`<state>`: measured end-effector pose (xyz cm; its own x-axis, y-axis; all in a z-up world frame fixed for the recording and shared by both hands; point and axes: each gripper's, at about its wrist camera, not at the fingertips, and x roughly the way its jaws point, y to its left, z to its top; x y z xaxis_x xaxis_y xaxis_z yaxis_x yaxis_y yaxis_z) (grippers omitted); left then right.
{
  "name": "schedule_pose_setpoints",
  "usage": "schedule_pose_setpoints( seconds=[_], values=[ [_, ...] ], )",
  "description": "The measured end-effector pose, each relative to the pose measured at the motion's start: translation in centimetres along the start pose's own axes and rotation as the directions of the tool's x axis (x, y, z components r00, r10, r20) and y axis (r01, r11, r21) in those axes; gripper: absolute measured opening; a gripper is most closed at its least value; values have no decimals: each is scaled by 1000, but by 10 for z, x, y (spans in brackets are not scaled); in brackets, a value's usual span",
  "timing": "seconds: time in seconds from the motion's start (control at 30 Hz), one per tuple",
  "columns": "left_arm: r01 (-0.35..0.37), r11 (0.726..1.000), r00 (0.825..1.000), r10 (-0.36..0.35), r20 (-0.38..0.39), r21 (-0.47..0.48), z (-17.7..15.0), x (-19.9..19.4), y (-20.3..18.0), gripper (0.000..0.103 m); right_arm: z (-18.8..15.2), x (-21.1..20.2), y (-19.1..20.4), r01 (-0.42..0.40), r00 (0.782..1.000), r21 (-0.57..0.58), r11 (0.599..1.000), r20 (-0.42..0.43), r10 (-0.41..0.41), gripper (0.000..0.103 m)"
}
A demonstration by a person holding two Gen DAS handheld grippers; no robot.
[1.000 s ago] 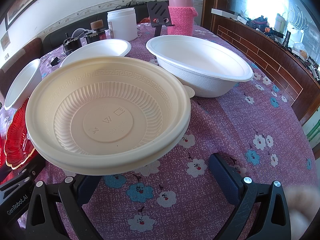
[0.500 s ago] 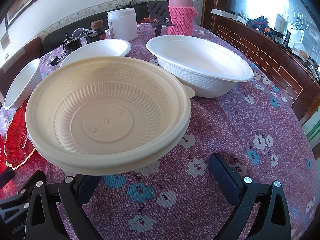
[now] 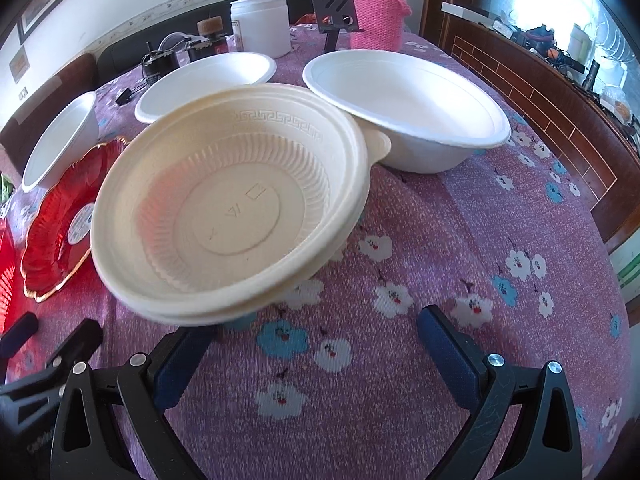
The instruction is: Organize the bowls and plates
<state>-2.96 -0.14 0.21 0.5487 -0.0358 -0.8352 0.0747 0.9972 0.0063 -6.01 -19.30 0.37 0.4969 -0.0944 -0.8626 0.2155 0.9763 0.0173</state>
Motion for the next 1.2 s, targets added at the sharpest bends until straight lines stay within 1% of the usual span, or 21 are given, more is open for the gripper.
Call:
schedule_pose_setpoints(
  seconds=[0.3, 0.53, 0.63, 0.87, 0.97, 1.07, 1.2],
  values=[
    [-7, 1000, 1000, 7, 0, 25, -9, -7, -3, 103, -36, -23, -3, -36, 997, -51, 998, -68, 33, 102],
    [18, 999, 1000, -18, -15, 38, -16, -11, -1, 103, -62, -38, -5, -72, 995, -98, 993, -82, 64, 102],
    [23, 999, 1000, -22, -13, 40, -19, -13, -1, 103, -70, -43, -5, -79, 995, -113, 990, -64, 72, 102],
    [15, 999, 1000, -14, -13, 29, -19, -13, -2, 103, -90, -54, -10, -69, 998, -97, 993, -13, 68, 102],
    [16, 999, 1000, -16, -14, 30, -18, -12, -1, 103, -89, -53, -7, -62, 998, -94, 994, -6, 62, 102],
    [16, 999, 1000, -16, -15, 33, -18, -12, -1, 103, -95, -56, -6, -50, 998, -90, 995, 18, 52, 102],
    [20, 999, 1000, -19, -15, 40, -20, -14, -1, 103, -104, -63, -8, -55, 998, -96, 994, 24, 57, 102]
  ],
)
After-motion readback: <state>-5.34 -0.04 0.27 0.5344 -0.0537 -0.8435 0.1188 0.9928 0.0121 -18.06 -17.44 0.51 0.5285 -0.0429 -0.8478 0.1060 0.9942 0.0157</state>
